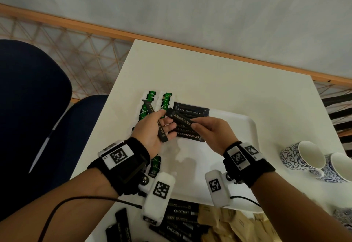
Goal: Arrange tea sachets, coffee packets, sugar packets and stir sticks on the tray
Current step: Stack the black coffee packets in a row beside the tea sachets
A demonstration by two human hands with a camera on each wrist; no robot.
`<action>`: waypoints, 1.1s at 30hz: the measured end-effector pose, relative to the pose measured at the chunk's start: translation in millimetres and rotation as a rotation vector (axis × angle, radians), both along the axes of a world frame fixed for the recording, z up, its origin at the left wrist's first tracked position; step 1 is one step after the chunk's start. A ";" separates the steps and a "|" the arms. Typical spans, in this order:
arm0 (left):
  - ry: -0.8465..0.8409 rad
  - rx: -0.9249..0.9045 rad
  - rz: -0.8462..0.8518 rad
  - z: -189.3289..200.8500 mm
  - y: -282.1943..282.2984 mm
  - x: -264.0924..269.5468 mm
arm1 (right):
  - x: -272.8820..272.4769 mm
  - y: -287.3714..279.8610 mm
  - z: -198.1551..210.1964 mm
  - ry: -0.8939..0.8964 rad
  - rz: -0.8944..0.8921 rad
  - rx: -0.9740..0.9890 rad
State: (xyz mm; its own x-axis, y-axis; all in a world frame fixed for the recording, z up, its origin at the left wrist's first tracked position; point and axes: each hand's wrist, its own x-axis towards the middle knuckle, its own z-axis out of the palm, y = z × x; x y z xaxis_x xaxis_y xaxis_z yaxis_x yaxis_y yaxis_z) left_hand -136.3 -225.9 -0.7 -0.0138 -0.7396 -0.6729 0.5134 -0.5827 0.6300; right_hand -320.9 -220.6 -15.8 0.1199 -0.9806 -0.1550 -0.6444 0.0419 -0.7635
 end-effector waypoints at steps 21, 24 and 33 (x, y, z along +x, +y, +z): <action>-0.073 -0.064 -0.269 -2.2 19.7 -10.0 | 19.3 9.0 5.7 -0.734 -0.244 0.249; -0.157 -0.078 -0.264 0.0 15.5 -5.8 | 7.4 6.1 7.0 -0.762 -0.341 0.221; -0.087 -0.055 -0.061 6.1 5.3 4.1 | -25.9 12.7 -1.5 -0.291 -0.210 0.273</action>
